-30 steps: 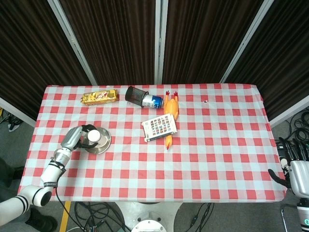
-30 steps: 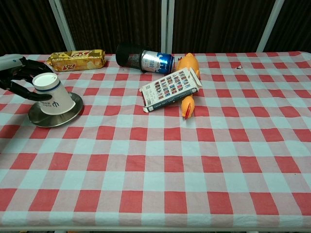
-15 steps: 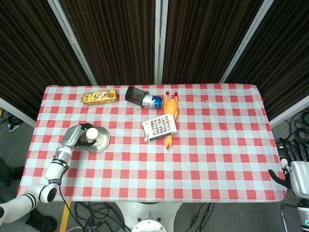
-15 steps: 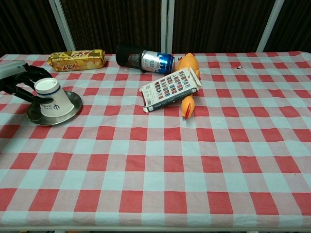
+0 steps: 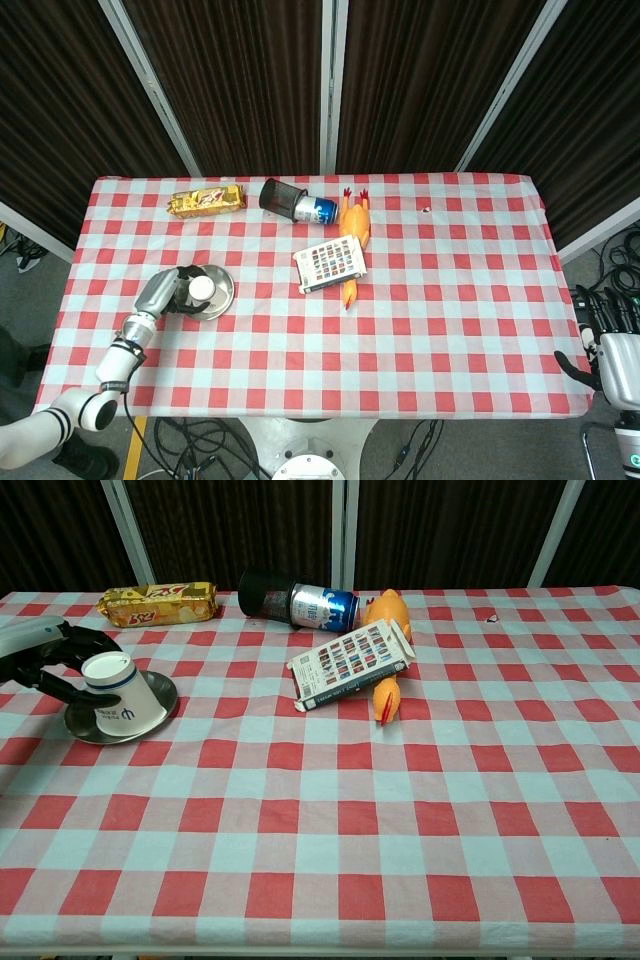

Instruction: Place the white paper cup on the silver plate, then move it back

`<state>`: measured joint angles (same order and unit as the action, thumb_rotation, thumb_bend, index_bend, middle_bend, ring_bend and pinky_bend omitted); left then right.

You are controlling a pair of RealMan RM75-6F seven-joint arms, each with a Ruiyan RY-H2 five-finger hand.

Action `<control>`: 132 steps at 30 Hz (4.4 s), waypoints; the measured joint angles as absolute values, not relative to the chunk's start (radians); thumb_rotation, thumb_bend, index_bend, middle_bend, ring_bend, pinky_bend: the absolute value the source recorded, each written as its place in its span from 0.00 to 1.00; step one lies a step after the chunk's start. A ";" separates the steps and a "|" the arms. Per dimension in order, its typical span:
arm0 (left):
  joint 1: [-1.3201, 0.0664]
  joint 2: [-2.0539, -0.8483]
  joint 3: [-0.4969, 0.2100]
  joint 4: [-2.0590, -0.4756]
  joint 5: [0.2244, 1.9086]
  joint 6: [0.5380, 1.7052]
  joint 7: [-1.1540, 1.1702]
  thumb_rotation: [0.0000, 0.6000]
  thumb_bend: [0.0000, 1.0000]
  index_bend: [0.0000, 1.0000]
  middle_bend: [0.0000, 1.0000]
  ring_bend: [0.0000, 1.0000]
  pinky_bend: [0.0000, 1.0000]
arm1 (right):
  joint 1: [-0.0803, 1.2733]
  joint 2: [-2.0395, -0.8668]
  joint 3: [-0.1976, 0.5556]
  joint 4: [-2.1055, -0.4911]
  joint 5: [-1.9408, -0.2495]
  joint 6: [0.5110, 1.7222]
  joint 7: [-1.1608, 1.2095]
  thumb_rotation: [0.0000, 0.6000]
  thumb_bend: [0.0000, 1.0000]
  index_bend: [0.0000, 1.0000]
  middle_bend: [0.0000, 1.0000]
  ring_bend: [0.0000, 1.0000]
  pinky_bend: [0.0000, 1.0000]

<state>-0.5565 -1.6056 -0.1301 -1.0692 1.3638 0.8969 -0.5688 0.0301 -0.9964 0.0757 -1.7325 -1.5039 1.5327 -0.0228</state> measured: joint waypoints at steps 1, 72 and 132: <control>-0.558 -1.599 -0.129 -1.075 1.367 0.895 -0.570 0.97 0.26 0.44 0.42 0.30 0.28 | 0.030 -0.996 0.076 -1.732 -1.504 1.533 -0.021 1.00 0.11 0.04 0.13 0.00 0.00; -0.569 -1.686 -0.221 -0.941 1.212 0.876 -0.448 1.00 0.26 0.44 0.42 0.28 0.25 | 0.074 -0.966 0.034 -1.759 -1.554 1.450 -0.002 1.00 0.13 0.04 0.10 0.00 0.00; -0.573 -1.658 -0.191 -1.010 1.262 0.872 -0.455 1.00 0.26 0.44 0.42 0.28 0.24 | 0.079 -0.959 0.028 -1.764 -1.551 1.451 0.000 1.00 0.13 0.04 0.11 0.00 0.00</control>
<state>-0.5725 -1.6579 -0.1912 -1.0098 1.2620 0.8721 -0.4545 0.0788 -0.9589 0.0277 -1.7637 -1.5512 1.4508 -0.0001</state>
